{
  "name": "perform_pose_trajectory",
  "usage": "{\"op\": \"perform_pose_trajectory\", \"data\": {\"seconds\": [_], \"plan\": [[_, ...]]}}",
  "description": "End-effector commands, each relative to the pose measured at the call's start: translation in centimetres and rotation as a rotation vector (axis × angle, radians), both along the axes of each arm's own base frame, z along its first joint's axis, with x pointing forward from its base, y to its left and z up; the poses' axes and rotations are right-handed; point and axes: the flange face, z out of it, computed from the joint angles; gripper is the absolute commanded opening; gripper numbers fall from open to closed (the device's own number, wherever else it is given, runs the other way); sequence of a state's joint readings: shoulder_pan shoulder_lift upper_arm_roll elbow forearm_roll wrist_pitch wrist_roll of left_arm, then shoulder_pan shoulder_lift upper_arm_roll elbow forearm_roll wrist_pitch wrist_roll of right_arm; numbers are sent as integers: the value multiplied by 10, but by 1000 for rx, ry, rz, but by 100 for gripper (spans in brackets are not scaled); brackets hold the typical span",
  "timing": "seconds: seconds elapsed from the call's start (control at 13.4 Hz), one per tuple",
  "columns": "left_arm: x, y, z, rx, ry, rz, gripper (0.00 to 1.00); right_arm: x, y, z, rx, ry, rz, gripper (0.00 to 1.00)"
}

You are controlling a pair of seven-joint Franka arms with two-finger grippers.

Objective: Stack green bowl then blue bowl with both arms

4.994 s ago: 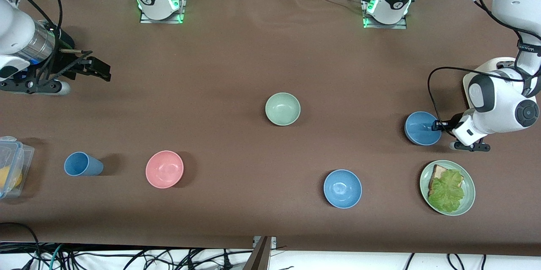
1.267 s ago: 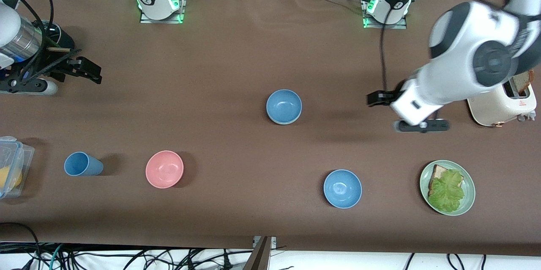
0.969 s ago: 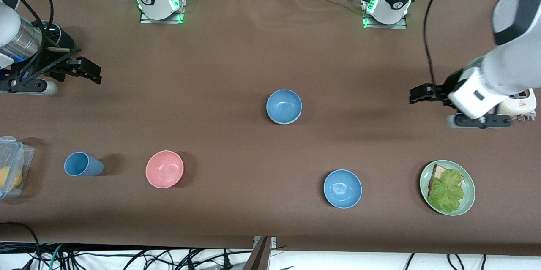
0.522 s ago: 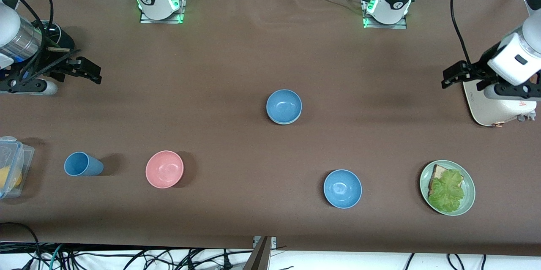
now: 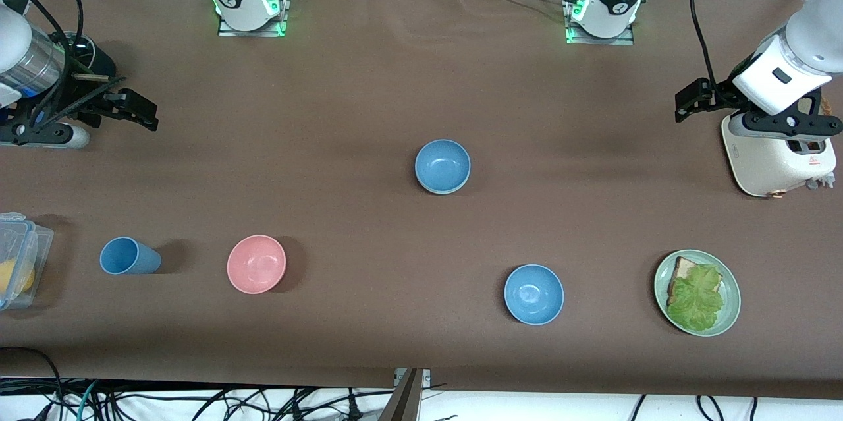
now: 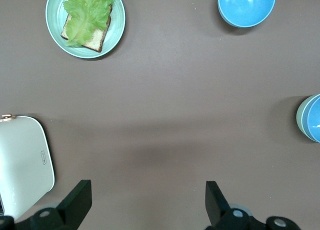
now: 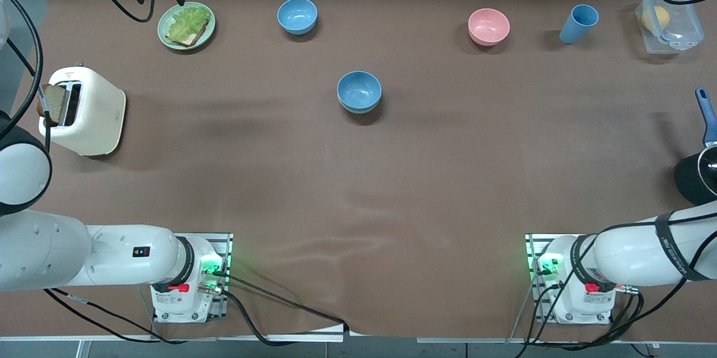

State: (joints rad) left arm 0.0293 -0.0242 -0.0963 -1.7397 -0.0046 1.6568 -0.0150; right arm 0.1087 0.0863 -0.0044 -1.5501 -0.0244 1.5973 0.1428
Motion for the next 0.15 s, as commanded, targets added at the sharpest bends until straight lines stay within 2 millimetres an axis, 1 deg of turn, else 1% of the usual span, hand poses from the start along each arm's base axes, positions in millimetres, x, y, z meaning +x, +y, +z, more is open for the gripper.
{"op": "perform_pose_trajectory", "data": {"seconds": [0.0, 0.07], "plan": [[-4, 1, 1, 20, 3, -12, 100, 0, -2, 3, -2, 7, 1, 100], [-4, 2, 1, 21, 3, -9, 100, 0, -2, 3, -2, 7, 1, 100]]}}
